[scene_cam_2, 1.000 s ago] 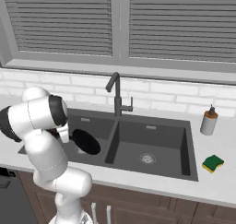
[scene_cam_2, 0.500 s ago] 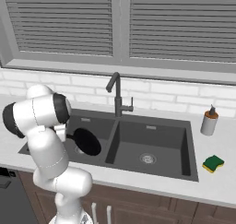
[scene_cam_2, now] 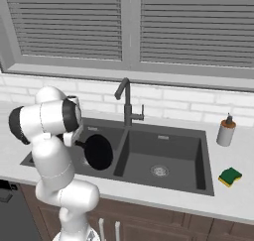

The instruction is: Pick the pan and sponge and place them into the sink. Then turn on the water.

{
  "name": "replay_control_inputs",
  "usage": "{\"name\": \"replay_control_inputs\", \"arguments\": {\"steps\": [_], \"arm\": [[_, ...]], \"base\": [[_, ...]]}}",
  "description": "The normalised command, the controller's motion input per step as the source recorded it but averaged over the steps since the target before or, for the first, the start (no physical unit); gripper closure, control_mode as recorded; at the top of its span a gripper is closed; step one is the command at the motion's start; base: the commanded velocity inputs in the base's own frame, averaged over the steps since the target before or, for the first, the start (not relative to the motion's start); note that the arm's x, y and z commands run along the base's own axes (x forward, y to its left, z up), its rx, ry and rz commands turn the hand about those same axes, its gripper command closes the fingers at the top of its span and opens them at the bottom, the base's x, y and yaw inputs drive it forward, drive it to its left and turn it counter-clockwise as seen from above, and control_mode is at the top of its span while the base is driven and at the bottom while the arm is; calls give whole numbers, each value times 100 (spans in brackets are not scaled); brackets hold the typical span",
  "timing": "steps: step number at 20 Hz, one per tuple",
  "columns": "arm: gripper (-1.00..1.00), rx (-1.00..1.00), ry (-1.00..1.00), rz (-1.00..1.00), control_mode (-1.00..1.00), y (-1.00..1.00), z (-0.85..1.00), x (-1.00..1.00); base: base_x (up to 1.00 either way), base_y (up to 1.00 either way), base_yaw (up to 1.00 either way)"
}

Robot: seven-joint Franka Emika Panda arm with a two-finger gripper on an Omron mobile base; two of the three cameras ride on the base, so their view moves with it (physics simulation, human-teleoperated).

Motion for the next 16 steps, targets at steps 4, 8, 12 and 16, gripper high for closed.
{"name": "replay_control_inputs", "arguments": {"steps": [4,8,12,16], "arm": [[100,-1,7,-12,-100,-33,-6,0],[100,-5,5,-11,-100,-36,-24,0],[100,-3,2,-6,-100,-3,-46,4],[100,0,1,-4,-100,0,-65,0]], "base": [[0,0,0],[0,0,0],[0,0,0],[0,0,0]]}}
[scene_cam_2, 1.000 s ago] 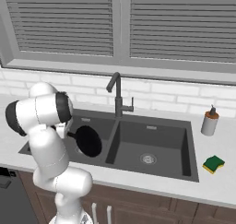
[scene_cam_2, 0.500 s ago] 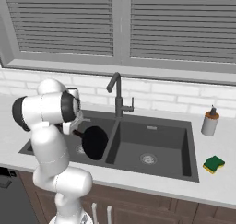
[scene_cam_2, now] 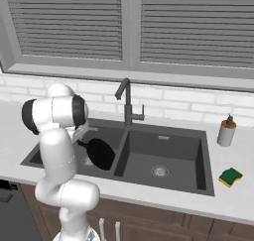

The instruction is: Pick the pan and sponge and place them into the sink. Then turn on the water.

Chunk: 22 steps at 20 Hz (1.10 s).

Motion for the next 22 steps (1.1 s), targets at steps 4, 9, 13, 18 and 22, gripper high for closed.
{"name": "replay_control_inputs", "arguments": {"steps": [4,9,13,18,22], "arm": [[100,0,1,-4,-100,0,-66,0],[100,0,0,-2,-100,0,-67,0],[100,0,1,0,-100,0,-69,0],[100,0,3,0,-100,0,-67,0],[100,0,0,0,-100,1,-59,0]], "base": [[0,0,0],[0,0,0],[0,0,0],[0,0,0],[0,0,0]]}}
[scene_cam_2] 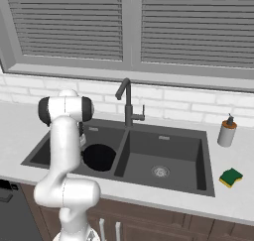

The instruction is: Pick the pan and sponge and place them into the sink. Then turn on the water.

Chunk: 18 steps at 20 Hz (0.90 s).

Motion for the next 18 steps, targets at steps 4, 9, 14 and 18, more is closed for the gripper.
{"name": "replay_control_inputs", "arguments": {"steps": [4,9,14,18], "arm": [[-100,0,0,0,-100,0,-11,0],[-100,0,0,0,-100,-2,5,0],[-100,0,2,0,-100,-10,70,-20],[-100,0,0,0,-100,-28,77,-63]], "base": [[0,0,0],[0,0,0],[0,0,0],[0,0,0]]}}
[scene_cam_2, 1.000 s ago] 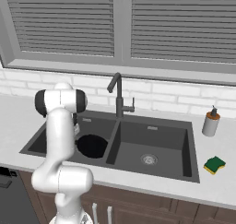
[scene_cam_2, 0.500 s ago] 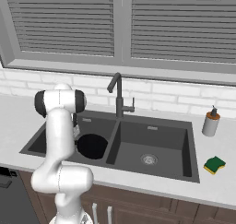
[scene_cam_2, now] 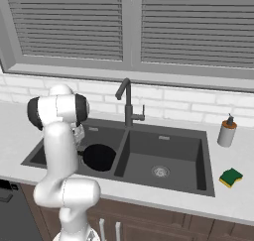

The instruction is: Pick the pan and sponge and place them into the sink. Then turn on the water.

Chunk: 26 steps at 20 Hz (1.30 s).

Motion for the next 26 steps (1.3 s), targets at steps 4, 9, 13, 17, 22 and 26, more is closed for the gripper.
{"name": "replay_control_inputs", "arguments": {"steps": [4,9,13,17,22,26], "arm": [[-100,0,0,8,-100,-61,80,-86],[-100,0,0,27,-100,-78,80,-65],[-100,3,-3,33,-100,-92,82,-68],[-100,5,0,38,-100,-91,74,-50],[-100,3,0,37,-100,-89,61,-44],[-100,4,0,31,-100,-100,44,-33]], "base": [[0,0,0],[0,0,0],[0,0,0],[0,0,0],[0,0,0],[0,0,0]]}}
